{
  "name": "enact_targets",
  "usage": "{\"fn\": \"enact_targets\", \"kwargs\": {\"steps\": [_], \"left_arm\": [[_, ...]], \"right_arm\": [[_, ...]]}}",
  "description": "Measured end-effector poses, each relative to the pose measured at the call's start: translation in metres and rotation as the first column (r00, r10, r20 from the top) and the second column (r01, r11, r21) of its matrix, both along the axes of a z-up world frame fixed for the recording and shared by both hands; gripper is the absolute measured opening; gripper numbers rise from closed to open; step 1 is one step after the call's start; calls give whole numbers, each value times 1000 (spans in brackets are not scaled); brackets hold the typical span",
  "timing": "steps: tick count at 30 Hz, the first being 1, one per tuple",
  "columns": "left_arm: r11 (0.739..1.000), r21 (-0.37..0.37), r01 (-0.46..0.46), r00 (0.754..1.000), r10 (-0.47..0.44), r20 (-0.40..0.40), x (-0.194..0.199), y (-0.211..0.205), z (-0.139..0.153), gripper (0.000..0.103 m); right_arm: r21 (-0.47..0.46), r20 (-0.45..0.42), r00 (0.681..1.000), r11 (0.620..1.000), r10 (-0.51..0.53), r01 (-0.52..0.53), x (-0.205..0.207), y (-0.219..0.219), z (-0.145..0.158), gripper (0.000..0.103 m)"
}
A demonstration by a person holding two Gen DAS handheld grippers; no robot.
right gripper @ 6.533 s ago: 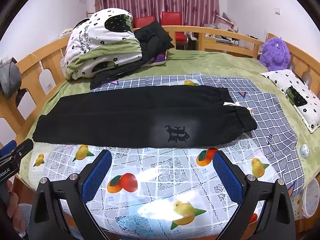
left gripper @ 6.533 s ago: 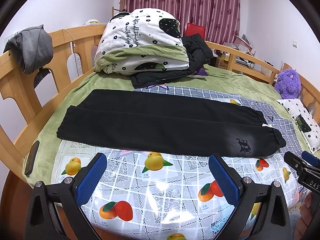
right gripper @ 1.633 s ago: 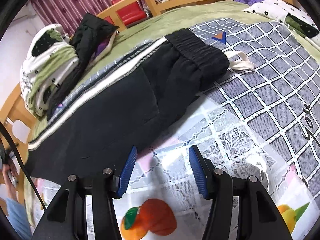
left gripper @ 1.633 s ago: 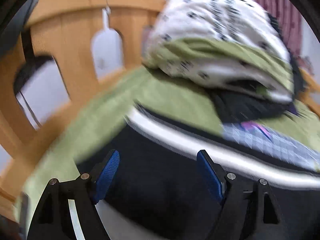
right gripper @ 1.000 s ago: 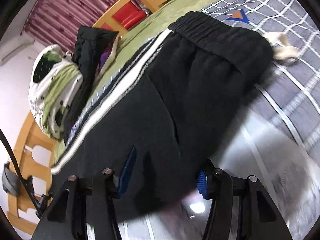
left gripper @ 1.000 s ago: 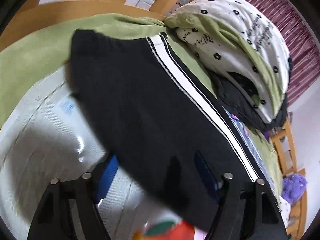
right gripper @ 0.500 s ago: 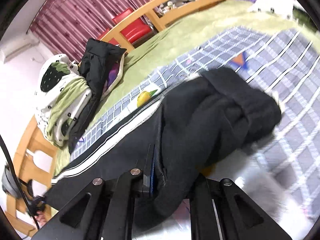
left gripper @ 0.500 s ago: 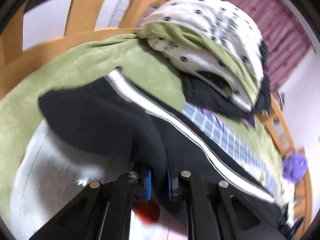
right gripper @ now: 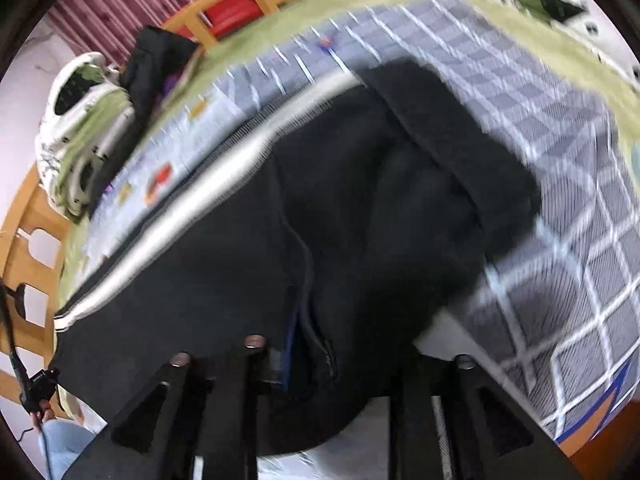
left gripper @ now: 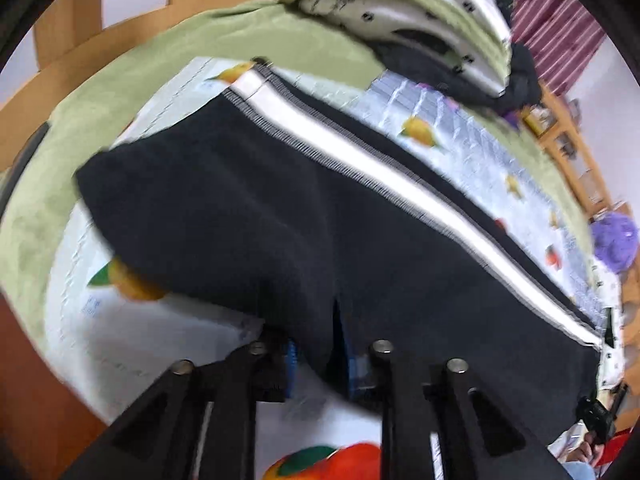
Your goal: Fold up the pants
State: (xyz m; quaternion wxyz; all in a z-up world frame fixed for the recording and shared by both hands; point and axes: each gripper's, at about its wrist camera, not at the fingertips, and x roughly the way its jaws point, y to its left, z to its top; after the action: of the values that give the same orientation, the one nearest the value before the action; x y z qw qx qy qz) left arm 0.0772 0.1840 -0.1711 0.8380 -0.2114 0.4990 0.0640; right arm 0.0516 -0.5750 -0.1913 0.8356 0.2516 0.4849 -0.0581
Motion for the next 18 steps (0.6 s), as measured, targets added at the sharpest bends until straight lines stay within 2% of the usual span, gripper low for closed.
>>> {"fn": "enact_targets", "kwargs": {"steps": [2,3,5,6,7,9,11,13,14,15,16,18], "left_arm": [[999,41,-7,1000,7,-3,-9,0,12,31],[998,65,-7,1000,7,7,-14,-1,18,35],[993,112,-22,999,19,34,-23,-2,28,63],[991,131,-41,998,33,60,-31,-2,35,66],[989,138,-51,996,40,83,-36,-1,39,66],[988,144,-50,993,33,114,-43,-1,48,66],[985,163,-49,993,32,110,-44,-2,53,67],[983,177,-56,993,36,110,-44,-2,57,67],[981,182,-59,993,39,113,-45,-3,59,67],[980,187,-62,992,40,117,-45,-3,61,67],[978,196,-66,992,43,120,-45,-4,62,67],[976,207,-70,991,44,127,-49,-5,66,67]], "right_arm": [[14,40,999,1000,-11,11,-15,-3,6,28],[6,86,996,1000,-26,26,-25,-6,15,32],[-40,169,983,996,-71,79,-41,-14,30,48],[-54,209,969,988,-132,146,-46,-25,36,63],[-31,223,959,982,-175,187,-46,-34,35,69],[90,192,955,973,-226,212,-33,-53,17,68],[210,140,951,947,-275,243,-15,-65,-7,70],[246,97,936,919,-338,307,0,-67,-22,66],[219,105,921,913,-374,346,4,-67,-17,59],[182,122,921,920,-371,346,7,-66,-9,45],[139,166,931,942,-326,305,10,-65,5,39],[91,256,930,964,-265,249,6,-66,32,38]]}}
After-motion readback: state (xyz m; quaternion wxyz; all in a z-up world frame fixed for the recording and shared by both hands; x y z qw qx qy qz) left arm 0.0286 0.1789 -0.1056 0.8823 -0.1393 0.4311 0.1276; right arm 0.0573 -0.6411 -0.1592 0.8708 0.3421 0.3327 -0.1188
